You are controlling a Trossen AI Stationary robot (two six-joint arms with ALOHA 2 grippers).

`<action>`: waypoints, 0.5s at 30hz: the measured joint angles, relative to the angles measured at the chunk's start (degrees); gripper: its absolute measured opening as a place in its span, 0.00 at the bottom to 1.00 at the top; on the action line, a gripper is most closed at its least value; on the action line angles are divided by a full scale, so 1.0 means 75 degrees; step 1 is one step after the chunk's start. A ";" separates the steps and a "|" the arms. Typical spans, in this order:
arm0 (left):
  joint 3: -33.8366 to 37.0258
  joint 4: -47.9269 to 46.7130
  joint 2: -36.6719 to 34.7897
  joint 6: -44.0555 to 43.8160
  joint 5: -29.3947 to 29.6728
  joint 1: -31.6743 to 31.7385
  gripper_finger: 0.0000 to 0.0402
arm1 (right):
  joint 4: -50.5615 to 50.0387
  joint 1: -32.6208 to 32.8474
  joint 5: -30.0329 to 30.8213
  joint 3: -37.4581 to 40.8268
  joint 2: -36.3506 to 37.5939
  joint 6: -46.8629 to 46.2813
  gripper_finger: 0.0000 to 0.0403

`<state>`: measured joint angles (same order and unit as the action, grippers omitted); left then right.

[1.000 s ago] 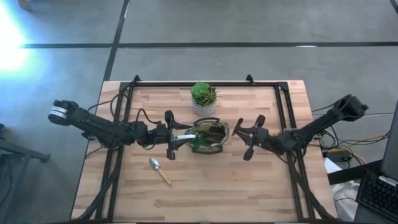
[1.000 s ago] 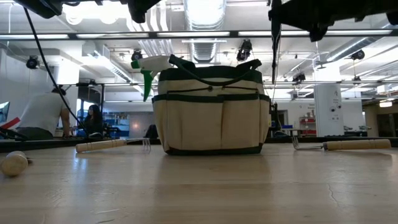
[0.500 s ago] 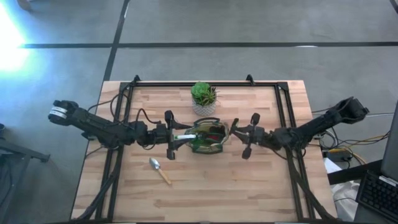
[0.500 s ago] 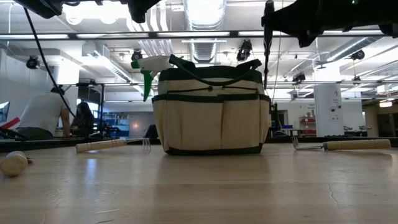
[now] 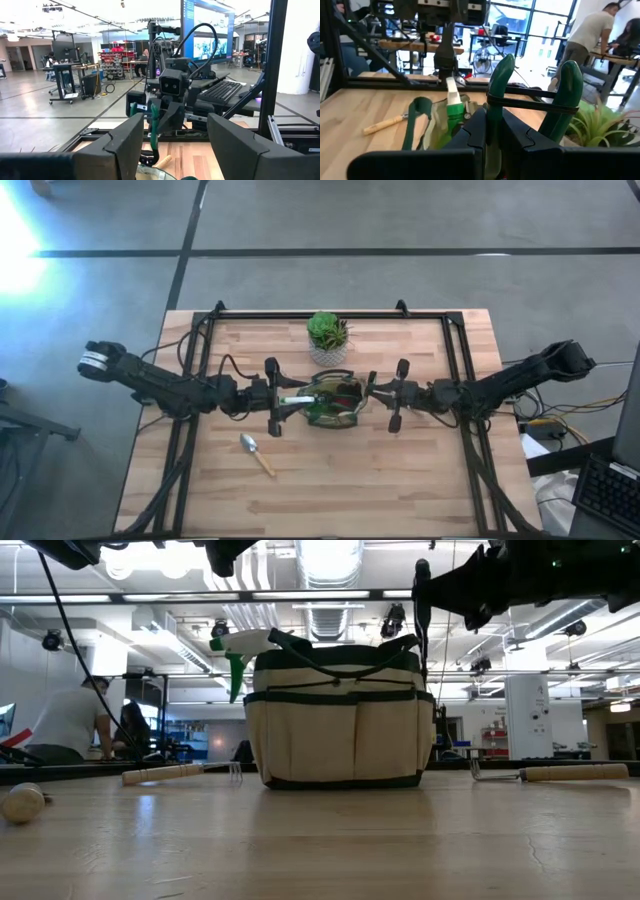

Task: Pick & Place Garden tools in Gardening bag
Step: Put the green shear scissors into the gardening bag

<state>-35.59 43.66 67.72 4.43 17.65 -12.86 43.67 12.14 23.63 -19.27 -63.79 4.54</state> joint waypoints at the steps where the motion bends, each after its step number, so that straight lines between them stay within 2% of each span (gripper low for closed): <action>1: 0.0000 0.0000 0.0000 0.0000 -0.0002 0.0000 0.55 | -0.0023 0.0000 -0.0026 0.0000 0.0000 -0.0019 0.05; 15: 0.0000 -0.0012 0.0000 0.0003 0.0001 -0.0001 0.55 | 0.0188 -0.0006 -0.0162 0.0250 -0.0006 0.0017 0.05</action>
<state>-35.59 43.57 67.72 4.45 17.65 -12.87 45.07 12.10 22.41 -17.40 -63.83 4.67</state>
